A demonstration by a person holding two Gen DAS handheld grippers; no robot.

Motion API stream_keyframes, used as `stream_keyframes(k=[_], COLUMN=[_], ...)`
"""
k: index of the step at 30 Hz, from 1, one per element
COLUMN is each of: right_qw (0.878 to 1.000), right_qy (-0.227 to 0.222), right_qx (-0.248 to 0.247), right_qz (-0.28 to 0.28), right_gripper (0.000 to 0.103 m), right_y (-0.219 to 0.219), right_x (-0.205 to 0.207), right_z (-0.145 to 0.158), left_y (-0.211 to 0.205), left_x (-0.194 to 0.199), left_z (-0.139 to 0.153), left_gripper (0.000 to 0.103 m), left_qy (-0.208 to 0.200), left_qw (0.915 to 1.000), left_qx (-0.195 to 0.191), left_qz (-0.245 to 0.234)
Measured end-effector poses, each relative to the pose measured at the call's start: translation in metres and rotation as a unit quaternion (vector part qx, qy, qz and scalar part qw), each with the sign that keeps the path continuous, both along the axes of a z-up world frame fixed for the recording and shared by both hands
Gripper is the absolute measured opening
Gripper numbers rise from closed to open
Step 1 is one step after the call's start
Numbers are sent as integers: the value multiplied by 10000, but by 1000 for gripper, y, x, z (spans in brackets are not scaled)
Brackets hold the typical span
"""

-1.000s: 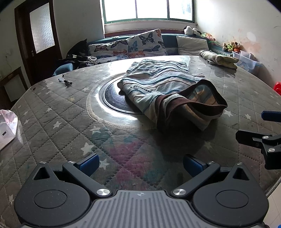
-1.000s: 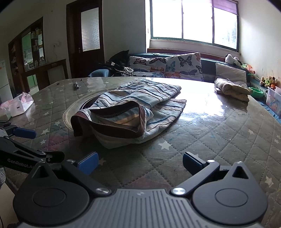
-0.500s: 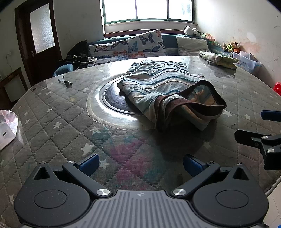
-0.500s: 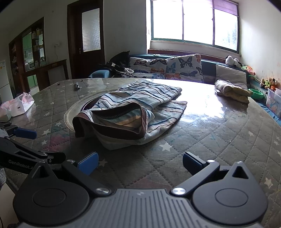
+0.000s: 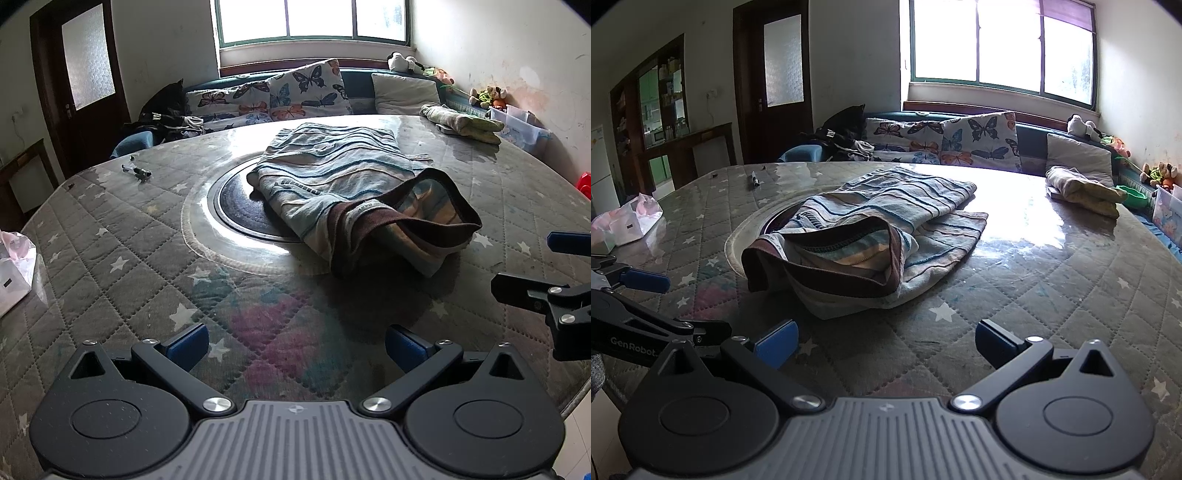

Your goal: Fold clothes

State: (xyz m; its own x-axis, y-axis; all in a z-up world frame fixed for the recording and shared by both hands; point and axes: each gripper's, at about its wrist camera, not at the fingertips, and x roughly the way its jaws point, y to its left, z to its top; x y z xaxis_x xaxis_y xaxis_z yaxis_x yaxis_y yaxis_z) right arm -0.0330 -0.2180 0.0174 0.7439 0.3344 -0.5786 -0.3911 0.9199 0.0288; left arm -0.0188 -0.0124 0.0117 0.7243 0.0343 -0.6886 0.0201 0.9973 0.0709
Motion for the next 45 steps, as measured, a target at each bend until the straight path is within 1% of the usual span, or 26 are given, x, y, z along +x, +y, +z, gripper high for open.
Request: stream_keyframes(k=[18,20,27,29,34,37,39,42,44,45], right_qw=[9997,9996,9989,9987,9982,9974,9970,9968,9965,9964], right_qy=[250,285,438,468,538,597,625,612,618,622], right_qx=[12,21,116,133,167,269,290,292,319,324], right_qz=[-40,-60,-105,-114,-198,-291,-342,-433,-467,-486], right_gripper=[103,102,96,93,89,83,83,81,79,78], right_y=[7,7,4,3,-1,-6,-8,-12,-15,-16], right_x=[23,27,38,40,49,56,60,63,65,66], right_z=[-6,-7,-10,-11,-13,-14,-15,-15,-15,-14], left_y=[6,6,6,5,3,-2,-7,-12,-14,-14], left_x=[22,26,38,41,51,56,60,67,71,72], left_z=[-3,-2,1,1,-4,-9,-12,-14,-14,-14], left_gripper=[103,103,100,95,89,84,79,67,49,45], left_qy=[83,45,-142,-203,-276,-350,-404,-510,-557,-589], left_qw=[10000,10000,9997,9994,9984,9956,9931,9891,9878,9871], left_qx=[-12,-8,21,45,189,404,576,724,756,766], left_qz=[1,-30,-186,-260,-455,-771,-942,-1180,-1245,-1276])
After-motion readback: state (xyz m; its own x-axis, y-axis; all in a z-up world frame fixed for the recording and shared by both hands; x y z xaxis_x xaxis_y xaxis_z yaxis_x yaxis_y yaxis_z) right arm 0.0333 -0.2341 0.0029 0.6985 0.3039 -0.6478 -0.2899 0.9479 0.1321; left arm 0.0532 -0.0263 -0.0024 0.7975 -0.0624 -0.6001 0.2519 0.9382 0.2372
